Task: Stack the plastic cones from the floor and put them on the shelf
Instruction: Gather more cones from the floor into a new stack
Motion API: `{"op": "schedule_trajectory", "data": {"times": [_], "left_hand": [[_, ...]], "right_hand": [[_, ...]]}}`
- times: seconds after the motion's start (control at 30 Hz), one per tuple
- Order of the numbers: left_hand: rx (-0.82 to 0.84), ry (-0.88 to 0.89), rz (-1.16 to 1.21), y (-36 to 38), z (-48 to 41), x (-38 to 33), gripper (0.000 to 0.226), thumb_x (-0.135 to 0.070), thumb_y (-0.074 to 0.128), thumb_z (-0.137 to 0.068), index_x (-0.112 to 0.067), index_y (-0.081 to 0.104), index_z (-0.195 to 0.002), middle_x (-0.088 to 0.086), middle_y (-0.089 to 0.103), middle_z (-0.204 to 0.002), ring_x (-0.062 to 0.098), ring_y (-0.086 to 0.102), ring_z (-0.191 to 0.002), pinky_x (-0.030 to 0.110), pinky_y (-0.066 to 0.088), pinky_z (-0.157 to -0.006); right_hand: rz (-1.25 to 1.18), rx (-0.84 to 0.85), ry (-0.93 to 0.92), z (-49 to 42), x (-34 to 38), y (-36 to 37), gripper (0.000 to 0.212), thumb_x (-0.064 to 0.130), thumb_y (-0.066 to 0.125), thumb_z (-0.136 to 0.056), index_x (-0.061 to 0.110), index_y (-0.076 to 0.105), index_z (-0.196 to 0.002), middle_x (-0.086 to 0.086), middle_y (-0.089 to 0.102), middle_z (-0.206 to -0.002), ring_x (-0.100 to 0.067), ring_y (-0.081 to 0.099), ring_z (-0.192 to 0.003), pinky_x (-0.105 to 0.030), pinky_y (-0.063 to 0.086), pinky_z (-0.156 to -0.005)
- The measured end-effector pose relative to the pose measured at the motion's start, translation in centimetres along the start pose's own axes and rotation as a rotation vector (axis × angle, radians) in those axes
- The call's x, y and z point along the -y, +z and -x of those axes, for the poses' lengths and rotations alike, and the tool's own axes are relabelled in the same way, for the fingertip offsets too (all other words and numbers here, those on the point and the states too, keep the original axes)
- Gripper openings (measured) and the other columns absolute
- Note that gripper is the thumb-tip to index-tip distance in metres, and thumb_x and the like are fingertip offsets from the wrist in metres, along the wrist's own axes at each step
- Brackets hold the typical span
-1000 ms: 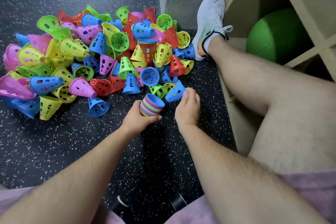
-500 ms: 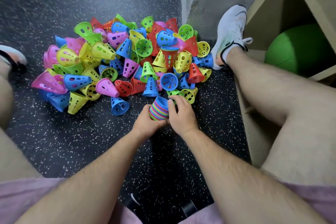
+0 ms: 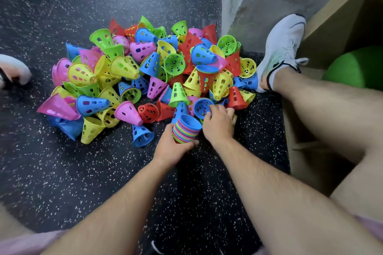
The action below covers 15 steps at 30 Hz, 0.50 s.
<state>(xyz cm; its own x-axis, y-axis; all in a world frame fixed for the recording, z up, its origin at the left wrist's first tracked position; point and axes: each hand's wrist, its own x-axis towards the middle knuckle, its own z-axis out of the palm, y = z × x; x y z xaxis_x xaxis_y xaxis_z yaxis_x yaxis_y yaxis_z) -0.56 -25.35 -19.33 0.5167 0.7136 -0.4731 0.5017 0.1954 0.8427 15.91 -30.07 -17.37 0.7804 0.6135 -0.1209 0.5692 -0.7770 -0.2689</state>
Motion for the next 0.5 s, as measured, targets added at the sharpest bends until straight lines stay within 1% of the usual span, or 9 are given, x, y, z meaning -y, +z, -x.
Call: {"op": "schedule_trajectory", "data": {"times": [0.1,0.17,0.23,0.3,0.37,0.43,0.5], "left_hand": [[0.016,-0.024,-0.010,-1.2,-0.8,-0.4,0.071,-0.048,0.095,-0.056,-0.034,0.055,-0.113,-0.008,0.072,-0.100,0.012,0.071,-0.091,0.042,0.058,-0.089],[0.025,-0.036,-0.024,-1.8,-1.0,-0.8,0.070,-0.048,0.096,-0.056,-0.035,0.055,-0.111,-0.007,0.072,-0.099,0.014,0.071,-0.092,0.040,0.059,-0.087],[0.051,-0.040,-0.045,-2.5,-1.0,-1.6,0.069,-0.046,0.097,-0.057,-0.033,0.055,-0.110,-0.006,0.071,-0.100,0.017,0.071,-0.094,0.038,0.059,-0.085],[0.101,-0.027,-0.096,-3.5,-1.1,-2.8,0.071,-0.047,0.097,-0.057,-0.031,0.054,-0.112,-0.004,0.069,-0.101,0.018,0.069,-0.093,0.039,0.059,-0.086],[0.143,-0.002,-0.143,-4.9,-1.4,-4.1,0.073,-0.044,0.098,-0.059,-0.028,0.054,-0.115,-0.004,0.069,-0.101,0.016,0.068,-0.091,0.040,0.059,-0.086],[0.126,0.032,-0.169,-6.3,-1.6,-5.4,0.074,-0.045,0.099,-0.057,-0.029,0.054,-0.113,-0.004,0.070,-0.101,0.015,0.069,-0.091,0.040,0.059,-0.088],[0.087,0.054,-0.172,-7.4,-1.8,-6.4,0.075,-0.045,0.100,-0.054,-0.029,0.055,-0.112,-0.003,0.070,-0.101,0.016,0.070,-0.093,0.038,0.059,-0.087]], "right_hand": [[-0.015,0.023,0.001,-0.7,0.4,-1.0,0.042,0.017,0.048,-0.090,0.019,0.059,-0.130,0.001,0.057,-0.130,-0.026,0.042,-0.119,-0.049,0.034,-0.105],[-0.001,0.061,-0.015,-1.0,0.4,-1.7,0.049,0.011,0.050,-0.085,0.019,0.054,-0.134,-0.002,0.054,-0.130,-0.027,0.040,-0.122,-0.046,0.034,-0.107],[0.051,0.109,-0.051,-1.5,0.5,-2.7,0.053,0.010,0.052,-0.084,0.022,0.051,-0.135,-0.001,0.051,-0.130,-0.026,0.038,-0.124,-0.045,0.038,-0.105],[0.101,0.142,-0.135,-2.2,1.0,-4.3,0.044,0.015,0.055,-0.089,0.026,0.051,-0.132,0.000,0.052,-0.128,-0.025,0.038,-0.122,-0.043,0.041,-0.102],[0.153,0.153,-0.266,-2.8,2.0,-6.4,0.032,0.024,0.055,-0.097,0.026,0.055,-0.130,-0.001,0.055,-0.123,-0.026,0.040,-0.120,-0.040,0.038,-0.100],[0.167,0.112,-0.362,-3.0,3.2,-8.7,0.028,0.032,0.051,-0.101,0.025,0.057,-0.128,-0.004,0.055,-0.117,-0.027,0.042,-0.116,-0.040,0.037,-0.097],[0.097,0.050,-0.399,-3.1,4.1,-10.3,0.027,0.036,0.052,-0.100,0.025,0.061,-0.123,-0.005,0.051,-0.110,-0.027,0.042,-0.110,-0.041,0.039,-0.094]]}}
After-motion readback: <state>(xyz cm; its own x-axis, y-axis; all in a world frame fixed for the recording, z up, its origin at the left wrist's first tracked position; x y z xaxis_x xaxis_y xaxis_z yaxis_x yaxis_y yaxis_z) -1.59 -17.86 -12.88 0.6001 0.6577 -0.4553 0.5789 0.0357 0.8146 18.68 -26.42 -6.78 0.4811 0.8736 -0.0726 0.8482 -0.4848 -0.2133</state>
